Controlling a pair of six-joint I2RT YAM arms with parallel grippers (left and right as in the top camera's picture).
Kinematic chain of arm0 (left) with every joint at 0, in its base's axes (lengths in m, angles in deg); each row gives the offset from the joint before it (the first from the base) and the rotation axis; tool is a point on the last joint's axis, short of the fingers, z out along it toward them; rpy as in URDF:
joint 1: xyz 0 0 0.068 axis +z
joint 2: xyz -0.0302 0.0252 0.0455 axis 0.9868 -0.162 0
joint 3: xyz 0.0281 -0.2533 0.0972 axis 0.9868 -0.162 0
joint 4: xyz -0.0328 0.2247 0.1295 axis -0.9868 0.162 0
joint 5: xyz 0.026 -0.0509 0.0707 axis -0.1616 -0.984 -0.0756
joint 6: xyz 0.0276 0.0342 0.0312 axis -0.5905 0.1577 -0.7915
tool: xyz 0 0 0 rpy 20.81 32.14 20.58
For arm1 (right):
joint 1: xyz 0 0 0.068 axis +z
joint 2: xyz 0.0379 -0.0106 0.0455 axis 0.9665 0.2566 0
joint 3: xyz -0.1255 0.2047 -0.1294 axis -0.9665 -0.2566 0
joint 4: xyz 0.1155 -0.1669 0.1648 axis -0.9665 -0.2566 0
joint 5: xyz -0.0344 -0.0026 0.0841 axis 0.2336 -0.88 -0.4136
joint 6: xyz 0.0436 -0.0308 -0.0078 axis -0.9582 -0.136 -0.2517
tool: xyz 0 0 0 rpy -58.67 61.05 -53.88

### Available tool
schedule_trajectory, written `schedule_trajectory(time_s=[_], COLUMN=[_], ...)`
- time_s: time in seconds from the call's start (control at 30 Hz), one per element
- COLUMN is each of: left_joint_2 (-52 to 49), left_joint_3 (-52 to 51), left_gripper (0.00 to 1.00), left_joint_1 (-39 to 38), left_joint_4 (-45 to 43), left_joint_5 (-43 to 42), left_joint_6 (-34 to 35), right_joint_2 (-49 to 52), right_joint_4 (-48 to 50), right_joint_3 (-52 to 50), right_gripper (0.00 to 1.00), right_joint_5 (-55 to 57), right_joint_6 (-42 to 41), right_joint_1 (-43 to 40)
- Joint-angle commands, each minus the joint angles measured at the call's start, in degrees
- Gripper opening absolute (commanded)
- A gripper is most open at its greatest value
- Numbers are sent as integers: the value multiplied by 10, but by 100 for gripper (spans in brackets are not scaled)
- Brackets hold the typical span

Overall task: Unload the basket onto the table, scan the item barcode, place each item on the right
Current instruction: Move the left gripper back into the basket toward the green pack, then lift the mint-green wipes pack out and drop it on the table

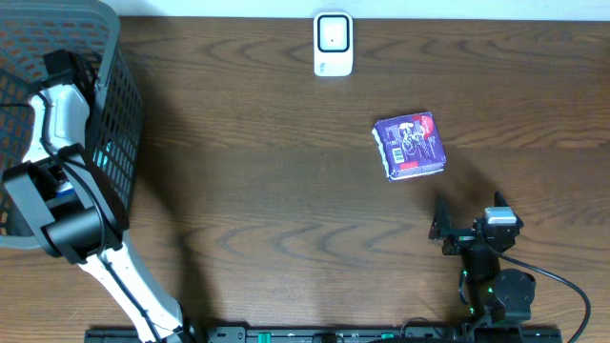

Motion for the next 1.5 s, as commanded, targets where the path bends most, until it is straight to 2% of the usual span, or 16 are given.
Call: schedule_trajectory(time_s=[0.0,0.03,0.13,0.17,0.37,0.73,0.83,0.9,1.0,1.07,1.2,1.37,1.47], left_joint_2=[-27,-30,-29,-25,49,334,388,419,432,429,395,324,274], left_joint_3=[-6,-6,-5,-5,-3,-3,-3,-3,-3,-4,-7,-7,-7], left_gripper=[73,63,15,8,7,8,7,7,7,7,7,7,7], left_joint_1=[3,3,3,3,3,3,3,-3,-35,-73,-192,-309,-353], left_joint_4=[4,6,10,12,14,-41,-42,-44,-48,-42,28,100,133], left_joint_5=[15,8,6,6,3,-186,-278,-398,-525,-574,-577,-577,-575], left_joint_6=[-10,-10,-14,-14,-14,-10,-10,-10,-19,-59,-107,-221,-271], right_joint_2=[-3,-3,-3,-3,-3,-3,-3,-3,-3,-3,-3,-3,-3], right_joint_4=[-2,-2,-2,-2,-2,-2,-2,-2,-2,-2,-2,-2,-2], right_joint_3=[-1,-1,-1,-1,-1,-1,-1,-1,-1,-1,-1,-1,-1], right_gripper=[99,99,99,99,99,99,99,99,99,99,99,99,99], right_joint_5=[1,1,1,1,1,1,1,1,1,1,1,1,1], right_joint_6=[4,4,4,4,4,4,4,4,4,4,4,4,4], right_joint_1=[5,5,5,5,5,5,5,5,5,5,5,5,5])
